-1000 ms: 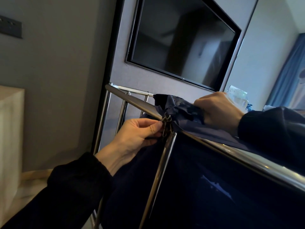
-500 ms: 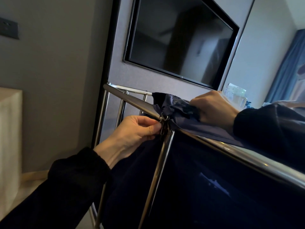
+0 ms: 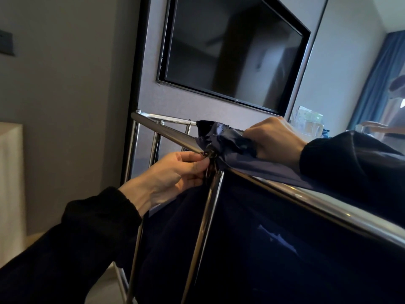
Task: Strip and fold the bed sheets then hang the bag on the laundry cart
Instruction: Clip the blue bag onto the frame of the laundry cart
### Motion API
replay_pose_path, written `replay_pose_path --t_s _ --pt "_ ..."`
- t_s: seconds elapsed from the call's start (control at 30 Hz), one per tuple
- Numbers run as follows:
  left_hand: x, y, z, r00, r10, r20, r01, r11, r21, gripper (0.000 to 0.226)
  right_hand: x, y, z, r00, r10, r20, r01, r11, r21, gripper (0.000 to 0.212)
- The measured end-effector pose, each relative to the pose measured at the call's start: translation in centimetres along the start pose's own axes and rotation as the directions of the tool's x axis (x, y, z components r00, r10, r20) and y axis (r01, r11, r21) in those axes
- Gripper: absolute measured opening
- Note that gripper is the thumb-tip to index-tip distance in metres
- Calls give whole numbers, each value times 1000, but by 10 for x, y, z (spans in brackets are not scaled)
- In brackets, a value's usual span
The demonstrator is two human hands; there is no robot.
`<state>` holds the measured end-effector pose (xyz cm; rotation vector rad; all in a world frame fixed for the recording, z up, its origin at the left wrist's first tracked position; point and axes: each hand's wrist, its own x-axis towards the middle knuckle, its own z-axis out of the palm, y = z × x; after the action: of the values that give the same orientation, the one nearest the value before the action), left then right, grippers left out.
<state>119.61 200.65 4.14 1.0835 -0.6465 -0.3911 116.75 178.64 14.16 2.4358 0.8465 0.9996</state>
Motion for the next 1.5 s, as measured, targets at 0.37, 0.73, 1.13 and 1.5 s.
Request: replay_pose_path --t_s 0.37,0.73,1.13,1.5 --pt "-21 -4 12 939 223 -263 -190 971 145 22 0 0 -1 999 45 22 -44 999 -22 20" --pt "-18 -10 15 956 157 -247 -140 986 87 11 -1 -4 -4 999 27 22 -27 1000 13 17" --pt "-23 9 11 966 204 -158 -135 922 363 13 -1 -3 -3 1000 2 4 -2 1000 -3 16" --pt "-26 5 25 804 595 6 -259 339 904 12 -2 -3 -5 1000 -2 10 3 1000 -23 4"
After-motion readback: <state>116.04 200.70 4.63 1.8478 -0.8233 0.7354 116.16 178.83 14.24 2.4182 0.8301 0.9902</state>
